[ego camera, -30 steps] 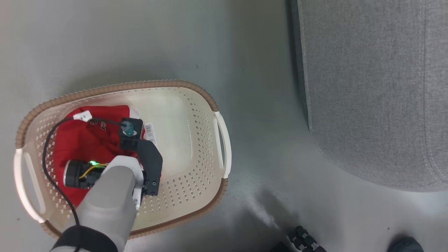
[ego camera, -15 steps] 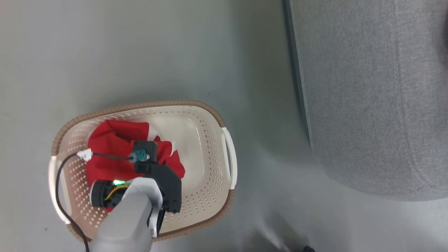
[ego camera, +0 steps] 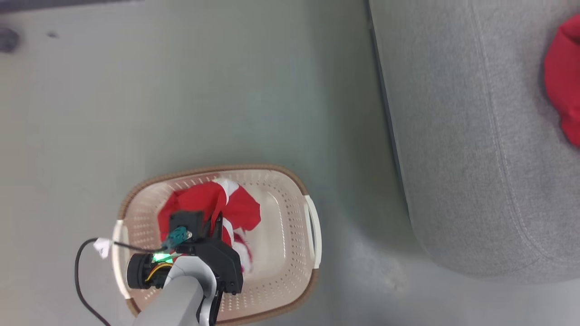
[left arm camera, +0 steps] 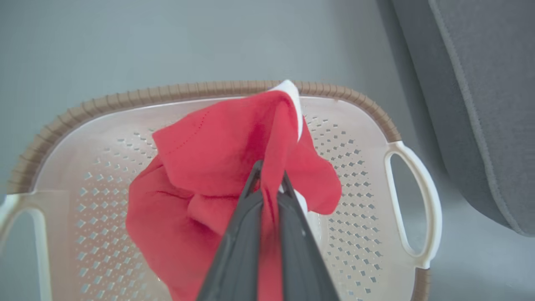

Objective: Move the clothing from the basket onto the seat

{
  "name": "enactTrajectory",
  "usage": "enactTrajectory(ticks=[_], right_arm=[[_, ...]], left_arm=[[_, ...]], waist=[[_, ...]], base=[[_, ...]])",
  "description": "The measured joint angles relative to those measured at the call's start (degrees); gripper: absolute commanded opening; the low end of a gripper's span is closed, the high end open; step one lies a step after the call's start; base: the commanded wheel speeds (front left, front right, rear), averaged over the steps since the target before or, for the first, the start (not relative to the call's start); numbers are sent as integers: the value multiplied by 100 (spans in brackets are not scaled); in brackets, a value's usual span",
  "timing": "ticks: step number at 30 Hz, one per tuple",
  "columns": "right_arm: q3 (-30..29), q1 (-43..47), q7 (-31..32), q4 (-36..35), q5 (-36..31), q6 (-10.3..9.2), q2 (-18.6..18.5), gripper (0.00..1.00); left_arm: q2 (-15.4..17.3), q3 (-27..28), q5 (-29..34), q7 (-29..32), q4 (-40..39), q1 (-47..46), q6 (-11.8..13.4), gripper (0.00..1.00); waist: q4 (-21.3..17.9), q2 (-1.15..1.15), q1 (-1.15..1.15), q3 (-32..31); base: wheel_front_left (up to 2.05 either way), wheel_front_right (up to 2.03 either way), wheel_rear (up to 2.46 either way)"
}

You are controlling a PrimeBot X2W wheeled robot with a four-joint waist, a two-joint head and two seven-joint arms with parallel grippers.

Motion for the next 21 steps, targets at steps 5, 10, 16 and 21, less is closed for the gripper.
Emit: enactTrajectory(ticks=[5, 10, 16, 21], right_arm=[[75, 166, 0, 118, -140, 0, 125, 100], [164, 287, 0, 236, -258, 0, 250, 100], [321, 542, 0, 353, -533, 0, 468, 100], [485, 734, 0, 474, -706, 0, 684, 100]], left_arm=[[-5, -30, -185, -303, -187, 112, 0, 0], [-15, -59, -263, -303, -259, 153, 0, 0], [-23, 98, -214, -302, -438, 367, 0, 0], [-26, 390, 127, -302, -772, 415, 0, 0]], waist=[[155, 0, 1, -478], [292, 0, 1, -892], [458, 0, 0, -1394], [595, 0, 0, -1801]], base=[[0, 0, 0], [0, 0, 0], [0, 0, 0], [0, 0, 0]])
